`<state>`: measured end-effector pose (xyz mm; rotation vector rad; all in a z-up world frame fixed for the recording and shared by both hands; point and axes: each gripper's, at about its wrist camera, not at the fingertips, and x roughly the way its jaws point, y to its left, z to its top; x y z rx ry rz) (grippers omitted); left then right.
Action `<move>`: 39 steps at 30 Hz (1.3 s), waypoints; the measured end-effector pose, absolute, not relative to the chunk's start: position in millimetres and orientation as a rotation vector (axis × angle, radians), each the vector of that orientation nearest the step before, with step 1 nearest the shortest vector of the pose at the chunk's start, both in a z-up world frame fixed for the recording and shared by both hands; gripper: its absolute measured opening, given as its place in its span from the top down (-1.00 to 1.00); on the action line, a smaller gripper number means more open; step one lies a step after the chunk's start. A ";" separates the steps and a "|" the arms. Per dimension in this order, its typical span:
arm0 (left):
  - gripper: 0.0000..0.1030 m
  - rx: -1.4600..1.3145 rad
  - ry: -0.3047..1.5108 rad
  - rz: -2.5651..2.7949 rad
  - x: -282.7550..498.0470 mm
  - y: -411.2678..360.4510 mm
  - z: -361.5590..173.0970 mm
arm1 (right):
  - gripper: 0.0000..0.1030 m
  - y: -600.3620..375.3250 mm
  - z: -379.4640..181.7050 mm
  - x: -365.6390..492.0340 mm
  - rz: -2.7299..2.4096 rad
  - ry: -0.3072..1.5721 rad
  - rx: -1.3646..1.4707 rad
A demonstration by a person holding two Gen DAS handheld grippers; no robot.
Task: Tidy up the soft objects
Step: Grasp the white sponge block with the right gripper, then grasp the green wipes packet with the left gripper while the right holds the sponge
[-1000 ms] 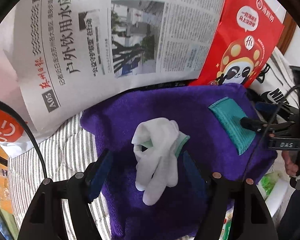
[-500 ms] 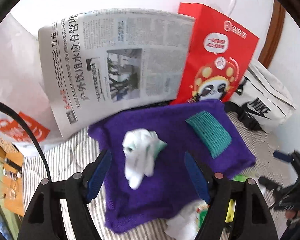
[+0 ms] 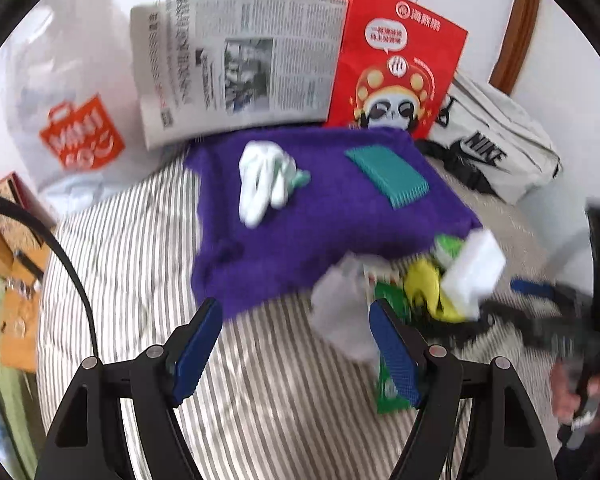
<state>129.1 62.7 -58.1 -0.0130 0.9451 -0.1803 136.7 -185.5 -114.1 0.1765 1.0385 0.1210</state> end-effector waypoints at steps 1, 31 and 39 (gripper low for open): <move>-0.45 -0.012 0.951 -0.180 123.0 63.5 -61.8 | -0.80 -185.6 -114.3 139.6 0.112 1.035 0.202; -0.44 -0.104 0.993 -0.279 88.4 38.3 -112.5 | -0.22 -221.3 -100.4 105.0 0.076 0.877 0.070; -0.40 0.103 1.004 -0.300 99.4 -16.1 -136.5 | -0.22 -230.4 -108.8 97.2 0.093 0.886 0.077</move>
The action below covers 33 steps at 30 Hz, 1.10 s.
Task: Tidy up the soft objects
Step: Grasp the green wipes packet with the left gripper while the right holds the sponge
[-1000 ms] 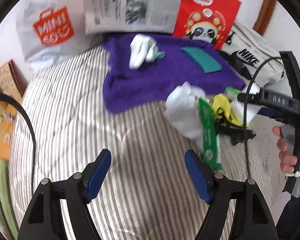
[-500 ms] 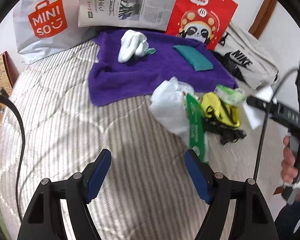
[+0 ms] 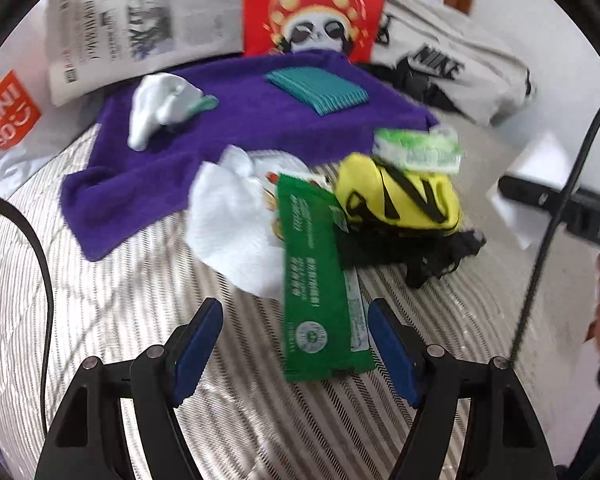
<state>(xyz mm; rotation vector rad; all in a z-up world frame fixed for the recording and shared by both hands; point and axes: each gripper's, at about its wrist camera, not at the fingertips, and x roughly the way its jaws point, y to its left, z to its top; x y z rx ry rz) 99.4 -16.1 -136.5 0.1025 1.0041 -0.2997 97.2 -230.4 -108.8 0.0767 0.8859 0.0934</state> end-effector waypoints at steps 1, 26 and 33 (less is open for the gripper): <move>-0.39 0.117 1.012 -0.299 100.3 -20.4 -140.4 | -0.22 -231.1 -109.0 96.6 0.095 0.884 0.077; 0.87 0.070 0.993 -0.370 82.6 -13.0 -136.1 | -0.22 -231.0 -125.2 100.6 0.124 0.919 0.112; 0.90 0.057 0.995 -0.371 89.6 -19.3 -143.8 | -0.22 -234.7 -127.2 99.8 0.117 0.924 0.109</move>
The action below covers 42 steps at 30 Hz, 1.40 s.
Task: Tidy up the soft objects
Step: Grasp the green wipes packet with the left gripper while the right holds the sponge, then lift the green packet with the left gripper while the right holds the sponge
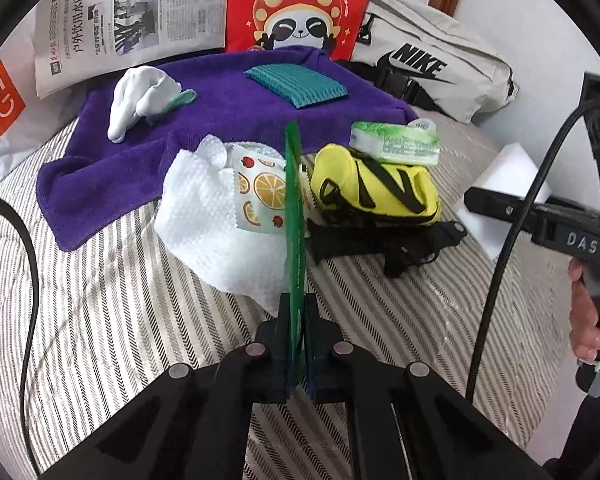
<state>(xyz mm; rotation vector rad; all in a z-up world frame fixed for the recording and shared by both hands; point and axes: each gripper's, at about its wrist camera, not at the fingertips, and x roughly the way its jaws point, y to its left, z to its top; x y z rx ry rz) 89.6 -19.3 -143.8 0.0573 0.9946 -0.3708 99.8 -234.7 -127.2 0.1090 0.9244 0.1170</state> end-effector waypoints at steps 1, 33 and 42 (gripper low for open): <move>0.90 0.052 0.984 -0.371 89.7 -18.0 -141.2 | -0.22 -235.3 -127.3 99.8 0.115 0.925 0.110; 0.90 -0.022 0.887 -0.332 87.0 40.4 -83.5 | -0.22 -197.1 -98.0 103.3 0.233 0.877 0.024; 0.90 -0.047 0.886 -0.277 72.2 68.5 -83.1 | -0.22 -187.6 -102.2 102.9 0.254 0.888 0.014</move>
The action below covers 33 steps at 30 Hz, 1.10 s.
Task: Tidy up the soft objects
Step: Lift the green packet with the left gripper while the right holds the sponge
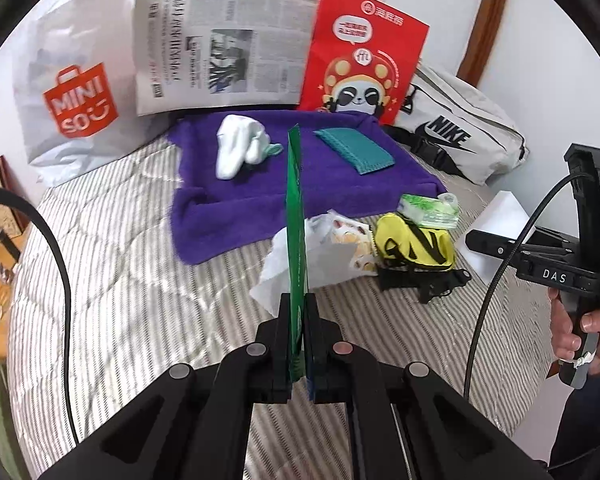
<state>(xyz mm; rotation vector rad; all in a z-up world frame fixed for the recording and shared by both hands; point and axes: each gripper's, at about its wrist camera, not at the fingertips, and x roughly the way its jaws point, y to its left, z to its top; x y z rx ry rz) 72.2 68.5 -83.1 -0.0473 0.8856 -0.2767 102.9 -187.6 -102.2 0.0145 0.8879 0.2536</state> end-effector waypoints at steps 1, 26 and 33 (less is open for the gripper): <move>0.90 -0.050 0.886 -0.274 70.9 71.0 -83.0 | -0.22 -186.7 -103.0 102.3 0.255 0.890 0.012; 0.90 -0.052 0.939 -0.287 32.3 77.0 -100.1 | -0.22 -177.9 -117.0 85.5 0.287 0.925 -0.005; 0.88 -0.084 0.994 -0.271 31.0 85.4 -129.1 | -0.22 -181.4 -120.2 82.9 0.267 0.935 -0.011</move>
